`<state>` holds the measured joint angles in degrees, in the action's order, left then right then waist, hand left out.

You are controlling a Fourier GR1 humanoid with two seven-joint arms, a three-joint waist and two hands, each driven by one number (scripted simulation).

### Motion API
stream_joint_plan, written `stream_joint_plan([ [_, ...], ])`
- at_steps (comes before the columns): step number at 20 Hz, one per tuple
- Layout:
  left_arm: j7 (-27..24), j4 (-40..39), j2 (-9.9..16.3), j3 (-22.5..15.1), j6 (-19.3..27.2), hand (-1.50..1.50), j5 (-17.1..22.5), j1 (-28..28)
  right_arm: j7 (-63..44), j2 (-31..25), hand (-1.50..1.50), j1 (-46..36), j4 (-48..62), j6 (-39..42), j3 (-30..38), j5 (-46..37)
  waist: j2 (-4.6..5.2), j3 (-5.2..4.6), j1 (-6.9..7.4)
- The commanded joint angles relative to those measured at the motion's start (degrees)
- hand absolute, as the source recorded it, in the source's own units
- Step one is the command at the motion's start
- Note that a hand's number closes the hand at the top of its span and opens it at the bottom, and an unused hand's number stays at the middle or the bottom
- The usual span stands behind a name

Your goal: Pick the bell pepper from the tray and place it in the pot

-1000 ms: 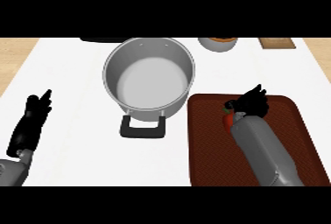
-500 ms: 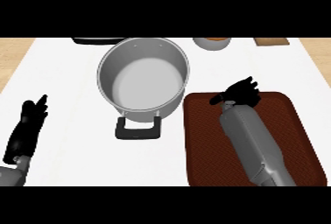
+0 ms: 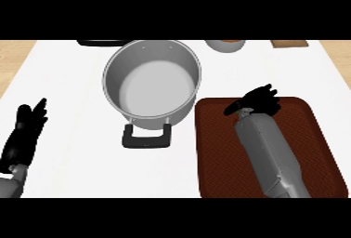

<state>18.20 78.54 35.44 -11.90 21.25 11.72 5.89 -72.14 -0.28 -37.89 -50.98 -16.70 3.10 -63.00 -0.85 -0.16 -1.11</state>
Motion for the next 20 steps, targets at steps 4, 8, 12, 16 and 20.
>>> stream_joint_plan([
  [4,-0.27,-1.15,0.4,1.71,-1.59,0.0,0.08,0.59,-13.11,0.27,-1.5,2.98,-4.57,6.33,0.34,-3.45,0.31,0.05,0.13],
  [8,2.41,1.39,-0.29,-0.05,-0.78,0.0,-1.55,1.55,-13.1,0.28,-1.5,1.93,-1.15,5.48,2.7,-2.61,0.63,0.12,1.18],
  [12,2.26,1.62,-2.05,-0.49,0.44,0.0,-2.37,0.9,-13.09,0.28,-1.5,3.55,-4.31,6.59,3.68,-1.0,0.42,0.07,0.65],
  [16,0.48,-0.2,-1.89,1.11,-0.94,0.0,-2.1,1.15,-13.09,0.28,-1.5,2.77,-4.34,7.1,5.39,-1.61,0.79,0.09,0.92],
  [20,0.9,1.02,-1.29,2.19,-2.31,0.0,-1.55,0.92,-13.09,0.28,-1.5,5.46,-5.93,7.05,3.88,0.3,0.69,0.13,1.22],
])
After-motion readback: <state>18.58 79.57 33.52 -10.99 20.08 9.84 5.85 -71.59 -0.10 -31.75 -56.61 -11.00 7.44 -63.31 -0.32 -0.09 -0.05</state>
